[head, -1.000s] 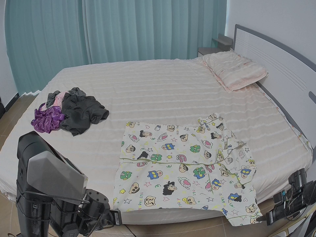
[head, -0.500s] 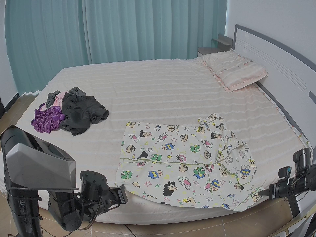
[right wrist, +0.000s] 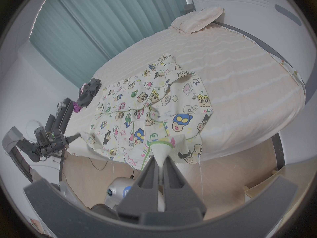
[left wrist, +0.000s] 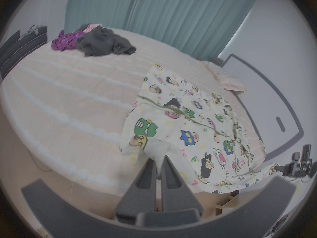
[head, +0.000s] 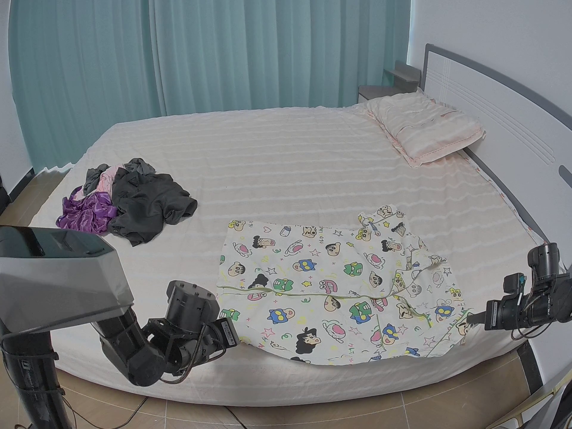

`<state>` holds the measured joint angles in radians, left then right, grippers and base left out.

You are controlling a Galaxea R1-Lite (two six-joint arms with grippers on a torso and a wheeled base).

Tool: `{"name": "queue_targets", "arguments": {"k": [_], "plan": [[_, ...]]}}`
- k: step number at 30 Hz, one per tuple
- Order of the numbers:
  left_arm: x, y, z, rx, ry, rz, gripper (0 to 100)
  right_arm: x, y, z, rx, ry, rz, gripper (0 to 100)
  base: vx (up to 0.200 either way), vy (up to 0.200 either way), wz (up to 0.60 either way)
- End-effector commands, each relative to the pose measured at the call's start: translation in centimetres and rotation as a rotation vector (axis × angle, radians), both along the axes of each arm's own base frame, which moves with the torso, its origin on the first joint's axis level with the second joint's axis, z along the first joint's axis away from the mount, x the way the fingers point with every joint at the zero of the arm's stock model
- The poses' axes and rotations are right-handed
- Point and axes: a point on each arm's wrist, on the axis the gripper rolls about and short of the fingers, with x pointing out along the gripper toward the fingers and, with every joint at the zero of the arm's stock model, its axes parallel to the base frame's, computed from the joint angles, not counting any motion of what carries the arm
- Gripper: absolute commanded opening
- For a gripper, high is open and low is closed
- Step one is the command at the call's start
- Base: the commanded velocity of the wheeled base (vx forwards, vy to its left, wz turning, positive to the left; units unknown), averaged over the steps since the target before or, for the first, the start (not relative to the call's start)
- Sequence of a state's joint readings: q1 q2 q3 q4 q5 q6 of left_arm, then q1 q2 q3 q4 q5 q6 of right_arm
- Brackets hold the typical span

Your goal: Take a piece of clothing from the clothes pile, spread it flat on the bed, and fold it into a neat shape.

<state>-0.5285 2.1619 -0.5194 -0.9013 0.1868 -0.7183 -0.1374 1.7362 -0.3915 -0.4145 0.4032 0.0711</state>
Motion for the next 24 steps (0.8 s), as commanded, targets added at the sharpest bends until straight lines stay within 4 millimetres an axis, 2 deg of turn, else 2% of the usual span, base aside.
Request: {"name": "queue_targets", "arguments": {"k": [1,3,6,12,18,21,24], "plan": [[3.2,-0.3,4.9,-0.096,0.058,0.130,0,2.2,-0.5,0.9,0.055,-0.033,-0.082,0,0.000,0.000,0.00],[3.5,-0.1,6.0,-0.121,0.161,0.160,0,2.4,-0.5,1.0,0.059,-0.035,-0.087,0,0.000,0.000,0.00],[3.2,0.0,6.1,-0.122,0.269,0.142,0,2.4,-0.5,0.8,0.057,-0.027,-0.086,0,0.000,0.000,0.00],[2.3,0.1,5.6,-0.069,0.356,0.126,0,2.4,-0.5,0.8,0.056,-0.022,-0.083,0,0.000,0.000,0.00],[2.4,-0.2,6.2,-0.063,0.442,0.093,0,2.5,-0.4,0.7,0.052,-0.020,-0.077,0,0.000,0.000,0.00],[2.5,-0.3,6.0,-0.047,0.474,0.094,0,2.6,-0.4,0.6,0.050,-0.017,-0.076,0,0.000,0.000,0.00],[2.8,-0.5,4.7,-0.025,0.508,0.095,0,2.7,-0.4,0.7,0.050,-0.024,-0.077,0,0.000,0.000,0.00]]}}
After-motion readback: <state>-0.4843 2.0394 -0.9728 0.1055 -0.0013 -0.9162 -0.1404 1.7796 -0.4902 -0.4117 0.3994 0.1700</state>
